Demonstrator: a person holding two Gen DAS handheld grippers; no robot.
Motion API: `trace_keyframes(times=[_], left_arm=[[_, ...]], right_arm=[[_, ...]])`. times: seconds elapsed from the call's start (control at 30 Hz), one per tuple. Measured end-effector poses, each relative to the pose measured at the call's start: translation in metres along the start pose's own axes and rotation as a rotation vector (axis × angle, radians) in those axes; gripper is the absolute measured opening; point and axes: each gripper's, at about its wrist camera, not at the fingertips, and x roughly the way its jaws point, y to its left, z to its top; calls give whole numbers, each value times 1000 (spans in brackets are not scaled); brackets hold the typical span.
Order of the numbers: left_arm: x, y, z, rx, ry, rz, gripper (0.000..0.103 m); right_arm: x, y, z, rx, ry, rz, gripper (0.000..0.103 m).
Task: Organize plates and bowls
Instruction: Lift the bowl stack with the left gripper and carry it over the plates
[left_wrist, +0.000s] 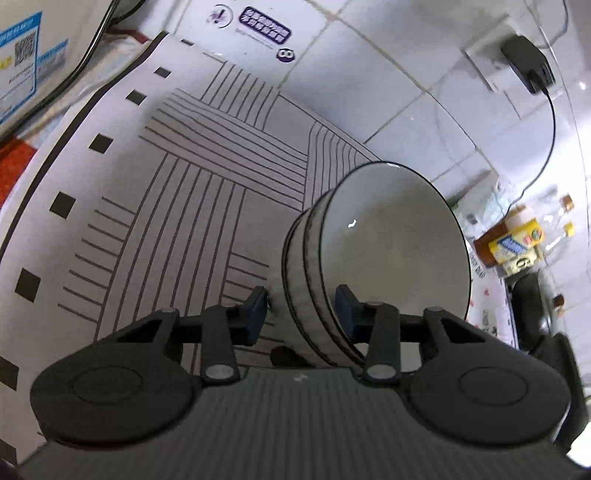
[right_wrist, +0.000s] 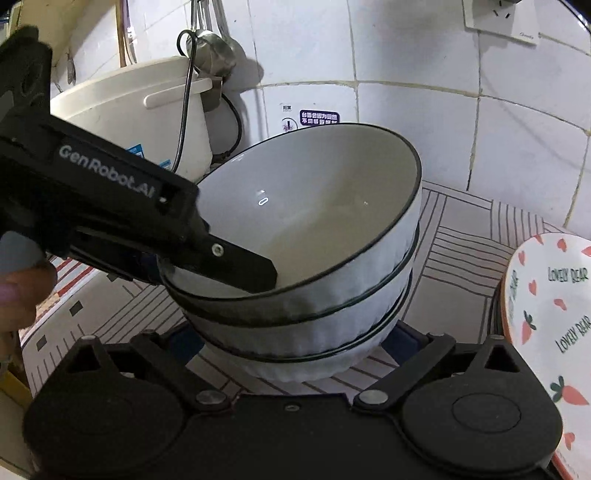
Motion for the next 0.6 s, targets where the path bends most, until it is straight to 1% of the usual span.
trace_keyframes(times=[0.03,0.07,0.1,0.17,0.27,0.37,0.4,0.5,0.6], left_arm=[[1,0,0,-1,-9,1,40],[2,0,0,-4,-21,1,42],[4,1,1,-13,-33,4,48],[8,4,2,-39,-46,3,54],[14,12,4,-76,-56,-37,58],[20,20,3,-150,-50,-109,49],[20,21,3,-152,-52,-113,49],[16,18,-1,-102,-44,-114,49],[9,16,-5,-72,-42,-101,49]], right_arm=[[0,0,0,-3,-1,1,101],[0,0,-1,-3,-3,0,101],[-1,-1,-4,-4,-6,0,102],[1,-1,-5,-16,-13,-3,102],[7,1,-5,-48,-10,-15,103],[8,1,-4,-53,-11,-14,103],[8,1,-5,-52,-14,-12,103],[7,2,-5,-63,-16,-14,103],[4,2,-7,-74,-16,7,103]])
